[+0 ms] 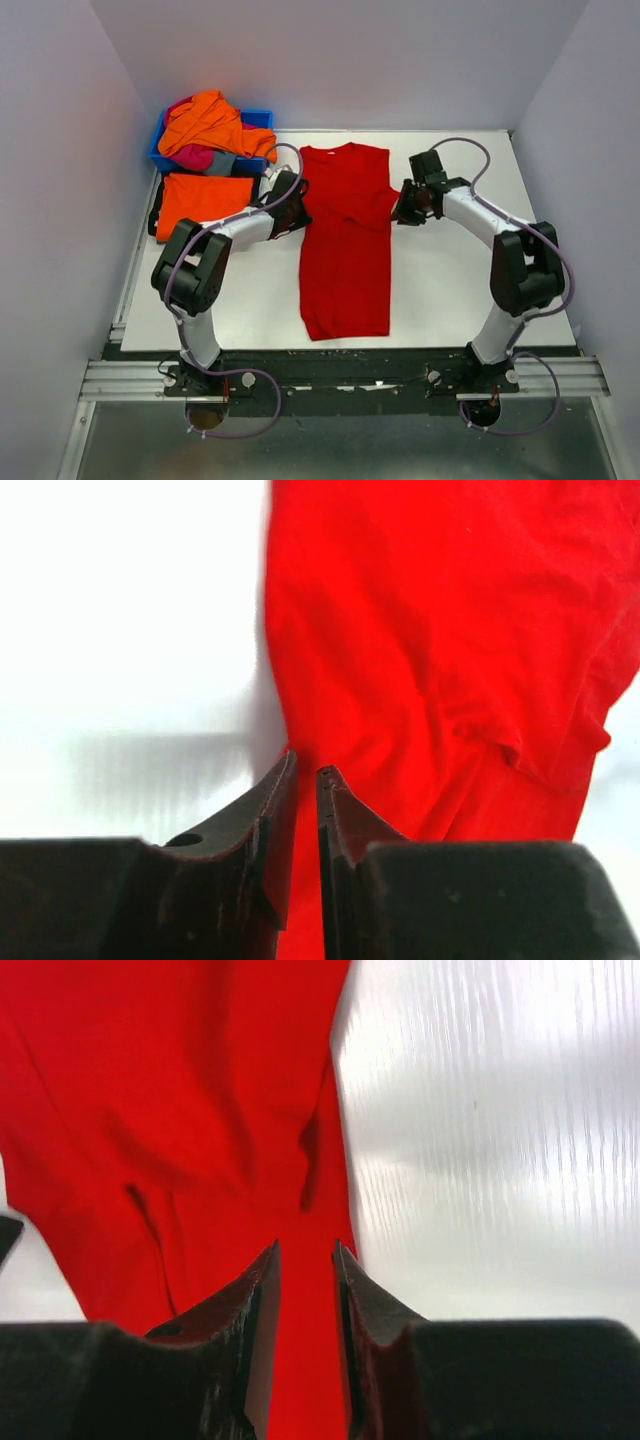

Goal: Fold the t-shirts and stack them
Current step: Grab the bottom of the folded rectangular tshirt with both arms

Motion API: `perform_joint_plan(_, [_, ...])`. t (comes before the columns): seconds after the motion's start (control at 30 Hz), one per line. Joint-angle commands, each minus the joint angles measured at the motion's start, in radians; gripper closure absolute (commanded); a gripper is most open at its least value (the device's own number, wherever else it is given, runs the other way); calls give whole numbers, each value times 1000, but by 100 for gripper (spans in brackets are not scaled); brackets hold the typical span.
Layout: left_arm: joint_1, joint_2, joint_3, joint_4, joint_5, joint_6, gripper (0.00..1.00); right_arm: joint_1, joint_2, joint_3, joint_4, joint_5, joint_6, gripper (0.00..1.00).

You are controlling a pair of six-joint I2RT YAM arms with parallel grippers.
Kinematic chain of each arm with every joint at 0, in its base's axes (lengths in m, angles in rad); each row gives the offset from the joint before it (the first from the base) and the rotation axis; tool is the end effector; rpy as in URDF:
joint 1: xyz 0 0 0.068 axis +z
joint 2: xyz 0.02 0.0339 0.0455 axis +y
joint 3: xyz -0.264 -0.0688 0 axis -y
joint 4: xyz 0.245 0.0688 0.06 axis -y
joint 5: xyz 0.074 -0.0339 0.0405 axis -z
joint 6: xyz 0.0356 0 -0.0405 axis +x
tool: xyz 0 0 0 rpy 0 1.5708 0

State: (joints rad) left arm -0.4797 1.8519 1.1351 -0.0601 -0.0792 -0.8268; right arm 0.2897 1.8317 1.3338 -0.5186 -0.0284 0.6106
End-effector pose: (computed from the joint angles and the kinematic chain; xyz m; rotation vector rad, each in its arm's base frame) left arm 0.3521 -0.1800 0.1747 -0.4559 2.3683 -0.5385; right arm 0.3732 0.1123 0.2111 0.4099 2.5995 0.3594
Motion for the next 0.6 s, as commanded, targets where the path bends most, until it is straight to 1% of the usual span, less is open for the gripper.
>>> perform_joint_plan(0.0, [55,-10,53,-92,4,86,70,9,-112,-166,83,-71,-26,62])
perform_joint_plan(0.03, [65,6,87,-99,7,89,68,19,-132,-204,95,-74,-26,60])
perform_joint_plan(0.13, [88,65,181,-105,7,100,54,43,-179,-301,127,-71,-23,58])
perform_joint_plan(0.23, [111,163,354,-170,-1,109,46,74,-224,-395,161,-93,-11,55])
perform_joint_plan(0.33, [125,282,506,-227,1,117,46,117,-262,-476,183,-93,11,51])
perform_joint_plan(0.47, [145,430,668,-282,16,117,47,150,-305,-583,223,-123,41,51])
perform_joint_plan(0.57, [164,522,779,-306,60,104,52,176,-330,-623,223,-139,49,52])
